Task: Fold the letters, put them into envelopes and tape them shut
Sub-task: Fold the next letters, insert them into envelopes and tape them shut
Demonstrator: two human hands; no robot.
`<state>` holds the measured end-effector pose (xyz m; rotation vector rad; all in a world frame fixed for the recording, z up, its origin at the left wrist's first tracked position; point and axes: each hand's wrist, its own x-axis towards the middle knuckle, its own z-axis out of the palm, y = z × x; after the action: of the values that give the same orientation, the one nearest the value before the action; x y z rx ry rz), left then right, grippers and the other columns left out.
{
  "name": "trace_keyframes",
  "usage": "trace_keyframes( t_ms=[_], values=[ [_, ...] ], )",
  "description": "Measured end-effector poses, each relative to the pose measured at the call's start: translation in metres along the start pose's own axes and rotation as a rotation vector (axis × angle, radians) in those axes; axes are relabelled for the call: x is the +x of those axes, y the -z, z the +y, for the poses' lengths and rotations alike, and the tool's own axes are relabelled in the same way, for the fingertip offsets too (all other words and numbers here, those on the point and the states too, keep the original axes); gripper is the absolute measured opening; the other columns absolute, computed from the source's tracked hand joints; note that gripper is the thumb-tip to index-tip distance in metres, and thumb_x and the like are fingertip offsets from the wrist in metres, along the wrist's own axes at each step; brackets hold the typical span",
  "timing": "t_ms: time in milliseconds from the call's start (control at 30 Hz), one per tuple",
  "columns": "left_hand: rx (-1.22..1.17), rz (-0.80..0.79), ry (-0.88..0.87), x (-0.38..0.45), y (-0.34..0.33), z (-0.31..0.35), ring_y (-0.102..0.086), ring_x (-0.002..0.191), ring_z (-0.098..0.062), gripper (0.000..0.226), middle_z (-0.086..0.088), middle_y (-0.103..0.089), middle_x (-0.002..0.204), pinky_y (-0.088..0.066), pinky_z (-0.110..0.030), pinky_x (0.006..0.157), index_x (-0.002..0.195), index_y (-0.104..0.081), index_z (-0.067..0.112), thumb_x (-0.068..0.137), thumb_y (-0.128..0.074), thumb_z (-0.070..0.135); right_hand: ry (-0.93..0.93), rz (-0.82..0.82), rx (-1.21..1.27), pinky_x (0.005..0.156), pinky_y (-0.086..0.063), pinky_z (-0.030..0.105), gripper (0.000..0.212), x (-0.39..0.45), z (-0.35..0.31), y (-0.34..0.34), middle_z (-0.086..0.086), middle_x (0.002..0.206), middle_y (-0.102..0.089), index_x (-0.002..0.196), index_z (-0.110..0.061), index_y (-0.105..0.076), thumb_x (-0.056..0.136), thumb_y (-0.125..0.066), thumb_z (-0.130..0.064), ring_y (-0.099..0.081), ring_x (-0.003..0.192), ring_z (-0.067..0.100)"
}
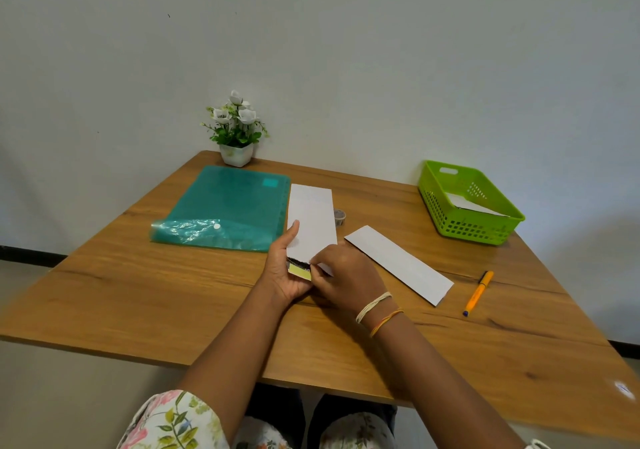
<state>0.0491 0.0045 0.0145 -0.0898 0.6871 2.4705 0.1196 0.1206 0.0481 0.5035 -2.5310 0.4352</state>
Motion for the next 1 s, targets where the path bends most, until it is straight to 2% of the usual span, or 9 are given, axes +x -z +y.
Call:
trace_keyframes(
  t_ms=[133, 300, 367, 467, 600, 767, 900, 1000],
  values=[
    [-0.021, -0.037, 0.057, -0.002, -0.001, 0.000, -0.069, 0.095, -0.035, 0.040, -0.017, -0.070, 0.108, -0.054, -0.049, 0.083, 0.105, -0.074, 0.004, 0.075, -0.080, 0.030, -0.039, 0.170, -0.021, 0.057, -0.055, 0.025, 0.007, -0.001, -0.003, -0.002, 0.003, 0.080, -0.071, 0.085, -0.013, -0.072, 0.079, -0.070, -0.015, -0.064, 0.066, 0.016],
    [-0.010, -0.031, 0.044, -0.002, -0.004, -0.001, -0.069, 0.092, -0.035, 0.046, -0.019, -0.070, 0.107, -0.055, -0.049, 0.081, 0.112, -0.071, 0.004, 0.077, -0.079, 0.033, -0.139, 0.064, -0.075, 0.063, -0.056, 0.028, 0.020, 0.000, -0.004, -0.005, 0.002, 0.091, -0.072, 0.096, -0.016, -0.071, 0.077, -0.072, -0.022, -0.066, 0.078, 0.018],
    [-0.009, -0.044, 0.042, -0.002, -0.005, -0.001, -0.068, 0.093, -0.035, 0.049, -0.019, -0.069, 0.108, -0.054, -0.050, 0.084, 0.118, -0.067, 0.005, 0.080, -0.075, 0.035, -0.168, 0.025, -0.110, 0.064, -0.053, 0.029, 0.017, 0.004, -0.003, -0.005, 0.003, 0.092, -0.071, 0.096, -0.016, -0.071, 0.079, -0.069, -0.021, -0.065, 0.081, 0.020],
    [-0.016, -0.020, 0.018, -0.003, -0.006, -0.002, -0.068, 0.094, -0.035, 0.050, -0.019, -0.068, 0.108, -0.054, -0.050, 0.085, 0.120, -0.064, 0.006, 0.080, -0.076, 0.034, -0.182, 0.059, -0.142, 0.058, -0.052, 0.028, 0.011, 0.008, -0.006, -0.003, 0.005, 0.083, -0.069, 0.087, -0.013, -0.071, 0.077, -0.072, -0.016, -0.064, 0.072, 0.022],
    [-0.040, -0.040, -0.002, -0.005, -0.006, -0.004, -0.068, 0.096, -0.034, 0.046, -0.018, -0.069, 0.110, -0.055, -0.049, 0.083, 0.120, -0.064, 0.006, 0.082, -0.074, 0.029, -0.165, 0.176, -0.122, 0.047, -0.051, 0.024, 0.018, 0.010, -0.010, -0.003, 0.006, 0.074, -0.066, 0.080, -0.011, -0.067, 0.067, -0.079, -0.011, -0.061, 0.060, 0.019],
    [0.000, -0.058, 0.026, -0.006, -0.008, -0.004, -0.066, 0.098, -0.034, 0.048, -0.018, -0.067, 0.109, -0.053, -0.050, 0.087, 0.124, -0.062, 0.010, 0.082, -0.074, 0.029, -0.227, 0.149, -0.183, 0.054, -0.054, 0.025, 0.032, 0.015, -0.011, -0.005, 0.007, 0.086, -0.070, 0.095, -0.012, -0.071, 0.065, -0.084, -0.014, -0.065, 0.071, 0.020],
    [-0.007, -0.054, -0.025, -0.005, -0.005, -0.004, -0.067, 0.098, -0.035, 0.056, -0.019, -0.068, 0.109, -0.055, -0.049, 0.083, 0.124, -0.062, 0.011, 0.079, -0.075, 0.040, -0.202, 0.136, -0.171, 0.051, -0.055, 0.027, 0.028, 0.016, -0.009, -0.005, 0.009, 0.078, -0.071, 0.085, -0.008, -0.074, 0.059, -0.087, -0.006, -0.066, 0.066, 0.023],
    [-0.005, -0.038, -0.050, -0.002, -0.005, -0.001, -0.070, 0.086, -0.032, 0.056, -0.018, -0.070, 0.097, -0.057, -0.044, 0.076, 0.121, -0.061, 0.011, 0.079, -0.071, 0.045, -0.163, 0.140, -0.147, 0.054, -0.056, 0.028, 0.031, 0.013, -0.008, -0.005, 0.010, 0.080, -0.072, 0.087, -0.007, -0.074, 0.058, -0.087, -0.005, -0.068, 0.067, 0.024]
  ],
)
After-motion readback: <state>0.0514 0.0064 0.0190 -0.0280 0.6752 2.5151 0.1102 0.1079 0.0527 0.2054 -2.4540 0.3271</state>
